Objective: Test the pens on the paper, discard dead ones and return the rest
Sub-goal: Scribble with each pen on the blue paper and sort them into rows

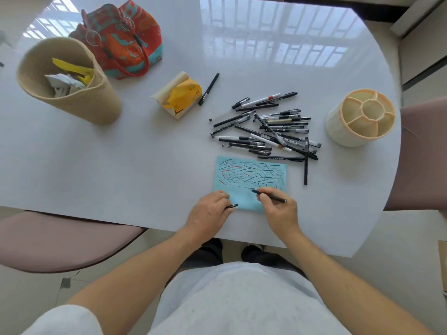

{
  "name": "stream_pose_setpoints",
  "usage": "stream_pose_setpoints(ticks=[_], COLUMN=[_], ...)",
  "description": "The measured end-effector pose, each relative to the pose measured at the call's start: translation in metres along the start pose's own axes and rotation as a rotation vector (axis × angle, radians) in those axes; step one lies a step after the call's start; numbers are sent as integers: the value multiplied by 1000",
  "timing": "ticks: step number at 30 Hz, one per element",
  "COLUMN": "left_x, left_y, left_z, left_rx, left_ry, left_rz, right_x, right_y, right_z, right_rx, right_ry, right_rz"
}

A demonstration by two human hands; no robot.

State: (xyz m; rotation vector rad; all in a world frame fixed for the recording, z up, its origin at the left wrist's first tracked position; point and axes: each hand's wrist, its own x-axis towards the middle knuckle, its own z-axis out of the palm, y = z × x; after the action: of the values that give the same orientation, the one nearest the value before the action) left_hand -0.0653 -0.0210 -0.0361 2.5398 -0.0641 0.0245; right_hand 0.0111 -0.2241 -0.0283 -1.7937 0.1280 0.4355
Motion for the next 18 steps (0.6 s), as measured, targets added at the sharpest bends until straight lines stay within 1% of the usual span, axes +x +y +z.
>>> stream_pose_setpoints(ticks=[3, 7, 9, 13, 18], left_x=[-7, -10, -13, -22, -23], left_y=[-2, 6, 7, 3, -3], left_z=[2, 7, 6, -1, -2], left_rx=[23, -38, -55, -27, -29], left_ry=[-73, -179, -189, -124, -178], left_rz=[0, -56, -48, -50, -57], right_x=[-1, 1, 4, 6, 3], right_y=[-2, -7, -4, -2, -8], right_z=[9, 34, 42, 45, 49], right_rx=[-69, -182, -243, -315, -401], right_ry=[0, -74, -114, -164, -222], right_rz=[-67, -194, -221, -280, -378])
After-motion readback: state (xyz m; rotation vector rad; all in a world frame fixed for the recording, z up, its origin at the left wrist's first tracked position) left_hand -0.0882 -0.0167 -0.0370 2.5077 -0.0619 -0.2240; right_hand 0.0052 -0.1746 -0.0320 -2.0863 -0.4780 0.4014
